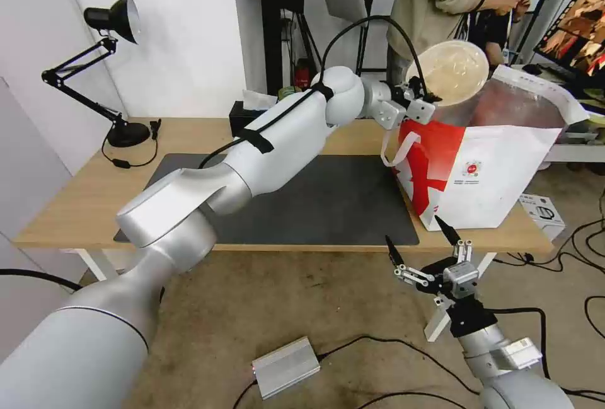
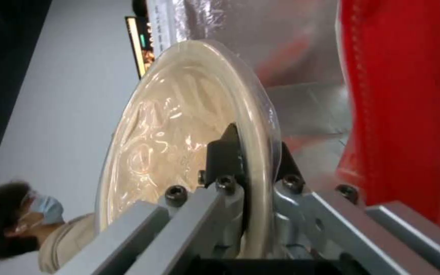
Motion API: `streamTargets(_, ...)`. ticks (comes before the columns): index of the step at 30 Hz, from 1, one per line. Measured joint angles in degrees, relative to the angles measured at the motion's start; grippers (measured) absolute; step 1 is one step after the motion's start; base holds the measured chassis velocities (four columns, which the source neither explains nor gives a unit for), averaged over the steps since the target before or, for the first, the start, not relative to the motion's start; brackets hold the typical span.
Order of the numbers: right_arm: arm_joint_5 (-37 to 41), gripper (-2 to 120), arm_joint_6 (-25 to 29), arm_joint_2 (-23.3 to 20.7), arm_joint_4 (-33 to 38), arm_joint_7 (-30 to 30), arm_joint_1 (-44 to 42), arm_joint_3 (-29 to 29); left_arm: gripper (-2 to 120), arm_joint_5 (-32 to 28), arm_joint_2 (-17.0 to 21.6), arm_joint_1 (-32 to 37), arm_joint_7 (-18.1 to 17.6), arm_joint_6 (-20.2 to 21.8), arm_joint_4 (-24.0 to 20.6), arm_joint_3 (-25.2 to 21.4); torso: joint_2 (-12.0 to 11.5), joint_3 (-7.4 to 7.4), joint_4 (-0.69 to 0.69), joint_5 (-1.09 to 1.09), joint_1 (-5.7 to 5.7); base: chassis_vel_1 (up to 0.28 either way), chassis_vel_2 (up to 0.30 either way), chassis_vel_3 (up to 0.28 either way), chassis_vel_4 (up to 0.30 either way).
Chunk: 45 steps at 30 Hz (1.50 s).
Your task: Pick up the trash from the table and place it into the takeout bag.
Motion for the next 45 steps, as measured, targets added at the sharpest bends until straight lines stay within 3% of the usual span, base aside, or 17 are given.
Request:
streamTargets(25, 0.00, 100, 0.00, 0.00, 0.00, 0.00, 0.00, 0.00, 1, 2.68, -0.03, 0.25, -0.16, 0.48, 1.07, 1.39, 0.00, 0.00, 0.00, -0.01, 0.00, 0.000, 0.000, 0.000, 0.000)
streamTargets(45, 0.00, 100, 0.00, 0.00, 0.00, 0.00, 0.00, 0.00, 5, 9.11, -0.07, 0.04, 0.61, -1.57, -0.43, 1.84, -0.01, 0.00, 0.00, -0.01, 0.00, 0.000, 0.000, 0.000, 0.000)
